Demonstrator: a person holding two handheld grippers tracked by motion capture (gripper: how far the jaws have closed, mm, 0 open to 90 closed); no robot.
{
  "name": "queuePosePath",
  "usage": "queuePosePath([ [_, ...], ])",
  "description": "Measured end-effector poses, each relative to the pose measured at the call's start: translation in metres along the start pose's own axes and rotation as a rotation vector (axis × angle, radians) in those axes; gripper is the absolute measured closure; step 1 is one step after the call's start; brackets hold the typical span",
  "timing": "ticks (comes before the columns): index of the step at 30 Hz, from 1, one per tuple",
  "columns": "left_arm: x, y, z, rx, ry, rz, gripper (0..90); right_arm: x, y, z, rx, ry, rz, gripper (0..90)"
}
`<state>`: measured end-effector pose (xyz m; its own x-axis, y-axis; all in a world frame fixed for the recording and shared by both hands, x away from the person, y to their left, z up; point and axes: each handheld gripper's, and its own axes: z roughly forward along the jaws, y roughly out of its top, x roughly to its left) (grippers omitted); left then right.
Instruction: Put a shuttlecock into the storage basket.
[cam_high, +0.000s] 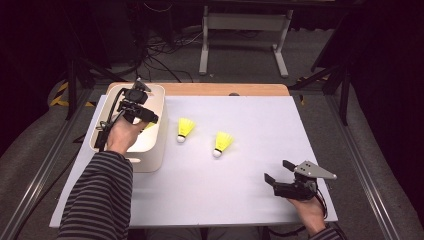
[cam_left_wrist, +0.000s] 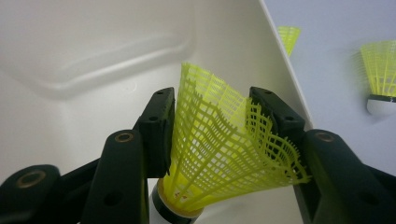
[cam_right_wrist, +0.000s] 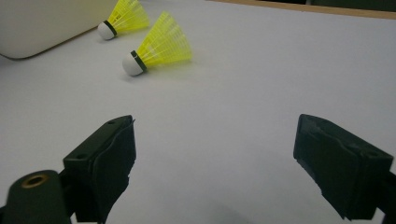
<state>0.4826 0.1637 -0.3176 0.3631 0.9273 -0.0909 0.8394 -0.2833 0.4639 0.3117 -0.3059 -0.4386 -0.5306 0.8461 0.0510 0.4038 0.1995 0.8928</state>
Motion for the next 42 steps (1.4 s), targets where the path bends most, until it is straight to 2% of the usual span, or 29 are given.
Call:
queuePosePath([
  [19, 0.001, 0.006, 0.012, 0.021, -0.004, -0.014, 51.4, 0.0, 0.0, -0.001, -0.006, 0.002, 0.001, 13.4],
  [25, 0.001, 0.006, 0.014, 0.028, 0.007, -0.015, 48.4, 0.0, 0.0, -0.001, -0.006, 0.003, 0.001, 13.4],
  [35, 0.006, 0.004, 0.012, 0.037, 0.021, -0.042, 32.0, 0.0, 0.0, -0.001, -0.007, 0.002, 0.001, 13.4],
  [42, 0.008, 0.002, 0.009, 0.016, 0.021, -0.053, 25.6, 0.0, 0.0, -0.001, -0.006, 0.001, -0.001, 13.4],
])
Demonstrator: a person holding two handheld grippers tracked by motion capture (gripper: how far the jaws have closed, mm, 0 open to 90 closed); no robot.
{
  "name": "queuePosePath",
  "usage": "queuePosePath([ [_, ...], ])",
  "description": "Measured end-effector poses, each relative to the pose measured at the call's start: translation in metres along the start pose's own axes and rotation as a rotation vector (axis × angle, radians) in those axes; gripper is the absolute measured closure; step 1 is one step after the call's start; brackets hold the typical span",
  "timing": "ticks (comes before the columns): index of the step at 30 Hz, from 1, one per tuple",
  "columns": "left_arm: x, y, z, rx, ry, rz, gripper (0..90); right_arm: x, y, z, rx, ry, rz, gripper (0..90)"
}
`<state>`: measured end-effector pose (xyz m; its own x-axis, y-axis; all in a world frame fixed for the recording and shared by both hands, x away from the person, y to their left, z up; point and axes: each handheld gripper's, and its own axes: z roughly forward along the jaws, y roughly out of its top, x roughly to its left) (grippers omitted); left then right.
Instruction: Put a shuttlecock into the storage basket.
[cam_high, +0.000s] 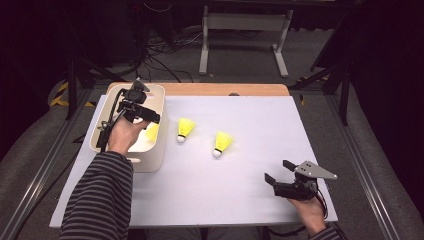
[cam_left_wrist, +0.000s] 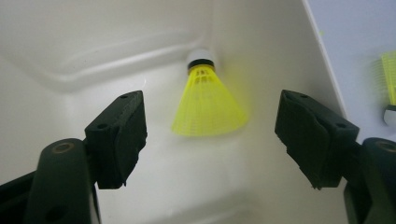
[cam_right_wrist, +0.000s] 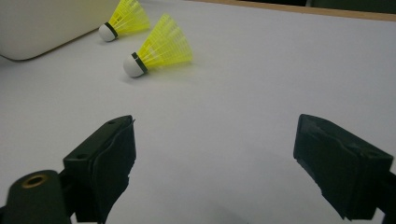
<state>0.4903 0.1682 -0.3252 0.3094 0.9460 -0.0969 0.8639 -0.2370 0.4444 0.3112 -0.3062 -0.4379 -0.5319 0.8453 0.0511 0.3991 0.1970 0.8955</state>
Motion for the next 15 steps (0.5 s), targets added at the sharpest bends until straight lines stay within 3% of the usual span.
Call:
queuePosePath([
  [15, -0.003, -0.007, -0.011, -0.045, -0.015, 0.01, 23.1, 0.0, 0.0, 0.0, -0.001, -0.004, 0.001, 13.4],
])
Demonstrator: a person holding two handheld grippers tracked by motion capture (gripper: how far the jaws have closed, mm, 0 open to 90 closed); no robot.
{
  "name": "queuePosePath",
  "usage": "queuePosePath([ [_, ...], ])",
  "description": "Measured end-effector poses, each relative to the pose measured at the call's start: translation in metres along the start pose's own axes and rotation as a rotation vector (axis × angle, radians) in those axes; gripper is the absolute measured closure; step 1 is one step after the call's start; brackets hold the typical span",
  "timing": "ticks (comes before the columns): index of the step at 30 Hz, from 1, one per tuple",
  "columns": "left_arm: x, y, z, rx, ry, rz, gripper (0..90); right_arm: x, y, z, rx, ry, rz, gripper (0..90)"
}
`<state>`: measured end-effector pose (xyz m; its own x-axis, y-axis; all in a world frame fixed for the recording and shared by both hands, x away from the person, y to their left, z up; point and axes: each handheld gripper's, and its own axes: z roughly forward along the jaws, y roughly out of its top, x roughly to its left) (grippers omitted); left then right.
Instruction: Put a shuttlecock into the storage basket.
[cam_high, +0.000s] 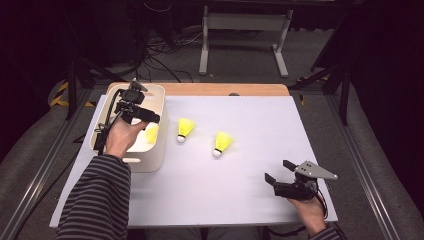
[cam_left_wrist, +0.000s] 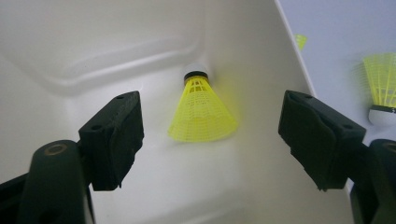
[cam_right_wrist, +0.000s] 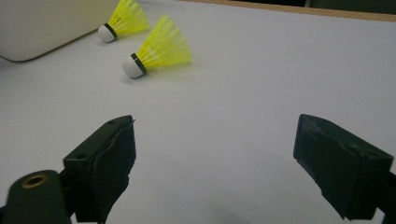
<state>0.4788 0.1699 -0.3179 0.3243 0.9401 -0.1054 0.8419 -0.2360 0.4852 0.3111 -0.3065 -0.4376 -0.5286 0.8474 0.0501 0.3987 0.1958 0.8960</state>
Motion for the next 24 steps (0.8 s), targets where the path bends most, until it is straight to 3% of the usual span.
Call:
queuePosePath([
  [24, -0.009, -0.011, -0.02, -0.067, -0.032, 0.032, 24.2, 0.0, 0.0, -0.001, -0.004, 0.0, 0.001, 13.5],
])
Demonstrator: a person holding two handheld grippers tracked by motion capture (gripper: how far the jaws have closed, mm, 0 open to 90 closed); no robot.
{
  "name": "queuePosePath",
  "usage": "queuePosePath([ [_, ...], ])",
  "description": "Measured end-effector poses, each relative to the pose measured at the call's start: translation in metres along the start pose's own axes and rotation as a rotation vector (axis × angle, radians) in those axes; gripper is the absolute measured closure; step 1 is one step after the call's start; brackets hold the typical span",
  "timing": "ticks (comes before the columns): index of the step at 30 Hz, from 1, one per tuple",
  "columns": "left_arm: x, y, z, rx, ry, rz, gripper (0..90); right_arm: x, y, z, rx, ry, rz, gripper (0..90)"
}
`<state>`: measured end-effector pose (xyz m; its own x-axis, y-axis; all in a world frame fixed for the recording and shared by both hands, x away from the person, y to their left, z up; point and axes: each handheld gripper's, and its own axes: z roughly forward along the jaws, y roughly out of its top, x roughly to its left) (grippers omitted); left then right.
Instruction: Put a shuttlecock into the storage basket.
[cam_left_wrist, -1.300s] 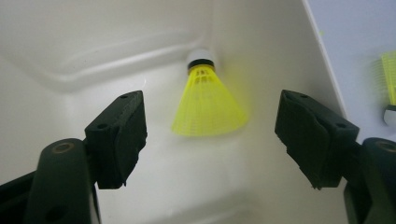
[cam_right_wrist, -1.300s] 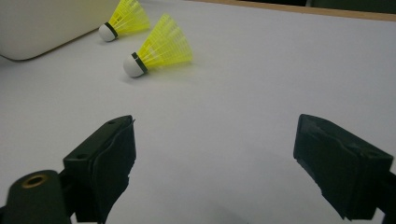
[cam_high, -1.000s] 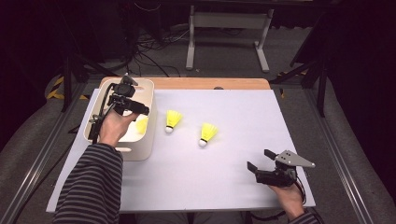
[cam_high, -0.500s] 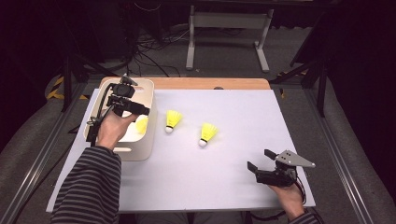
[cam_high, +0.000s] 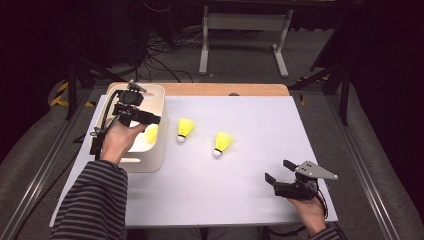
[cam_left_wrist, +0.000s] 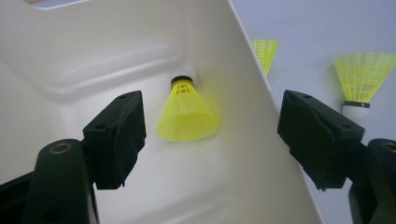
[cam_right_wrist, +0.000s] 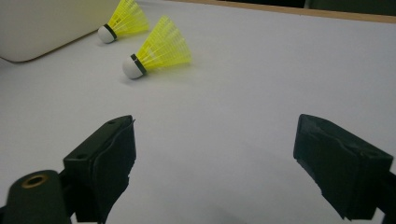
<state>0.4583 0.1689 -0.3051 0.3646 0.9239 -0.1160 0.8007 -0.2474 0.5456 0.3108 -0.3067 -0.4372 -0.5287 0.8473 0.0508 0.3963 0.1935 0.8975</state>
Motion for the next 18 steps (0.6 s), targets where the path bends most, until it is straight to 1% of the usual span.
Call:
queuePosePath([
  [4, -0.003, -0.001, -0.003, -0.011, -0.016, 0.007, 24.0, 0.0, 0.0, 0.0, 0.0, 0.0, -0.001, 13.5],
  [9, -0.007, -0.003, -0.004, -0.011, -0.014, 0.025, 24.8, 0.0, 0.0, 0.0, 0.001, 0.0, -0.002, 13.4],
  [12, -0.008, -0.004, -0.004, -0.012, -0.018, 0.026, 25.1, 0.0, 0.0, 0.0, 0.0, 0.001, -0.001, 13.5],
  [15, -0.01, -0.004, -0.005, -0.014, -0.047, 0.025, 25.1, 0.0, 0.0, 0.0, -0.001, 0.002, -0.001, 13.4],
  [18, -0.013, -0.005, -0.006, -0.011, -0.053, 0.03, 25.5, 0.0, 0.0, 0.0, -0.002, 0.003, 0.0, 13.4],
])
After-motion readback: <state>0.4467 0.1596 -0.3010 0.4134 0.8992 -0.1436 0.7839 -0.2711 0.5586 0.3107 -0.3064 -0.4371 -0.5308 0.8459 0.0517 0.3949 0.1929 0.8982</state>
